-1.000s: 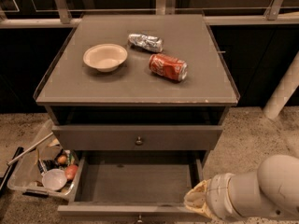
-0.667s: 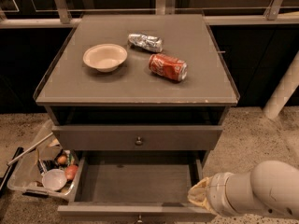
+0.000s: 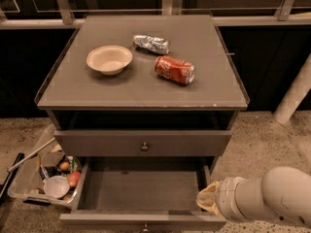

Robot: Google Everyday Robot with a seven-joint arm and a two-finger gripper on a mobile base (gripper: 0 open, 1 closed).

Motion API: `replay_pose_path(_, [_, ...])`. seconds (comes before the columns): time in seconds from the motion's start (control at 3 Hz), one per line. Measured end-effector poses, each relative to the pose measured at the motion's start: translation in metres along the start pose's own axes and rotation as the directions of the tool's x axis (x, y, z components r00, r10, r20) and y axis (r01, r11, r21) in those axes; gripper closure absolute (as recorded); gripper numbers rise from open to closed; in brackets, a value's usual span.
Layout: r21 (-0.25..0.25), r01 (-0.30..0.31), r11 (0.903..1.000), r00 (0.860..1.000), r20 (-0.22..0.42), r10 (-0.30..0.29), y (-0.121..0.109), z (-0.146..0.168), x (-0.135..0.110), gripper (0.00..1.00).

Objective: Close middle drawer

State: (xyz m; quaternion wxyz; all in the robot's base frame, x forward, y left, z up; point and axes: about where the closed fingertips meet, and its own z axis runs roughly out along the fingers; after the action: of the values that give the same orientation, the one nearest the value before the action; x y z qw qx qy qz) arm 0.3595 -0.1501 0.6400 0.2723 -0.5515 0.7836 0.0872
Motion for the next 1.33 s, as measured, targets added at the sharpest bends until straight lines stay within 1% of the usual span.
replay_pose_path(0.33, [-0.009,-0.013,0.9999,1.000,-0.002,0.013,0.009,0.013,0.004,1.00])
replay_pose_path(0.67, [-0.020,-0.054,0.9983,0.998,0.005,0.055,0.026,0.044,0.019,1.00])
replay_pose_path(1.0, [0.001,-0.093,0.9957,0.995,0.035,0.093,0.037,0.079,0.043,1.00])
replay_pose_path(1.33, [0.026,-0.109,0.9937,0.991,0.075,0.107,0.044,0.109,0.062,1.00])
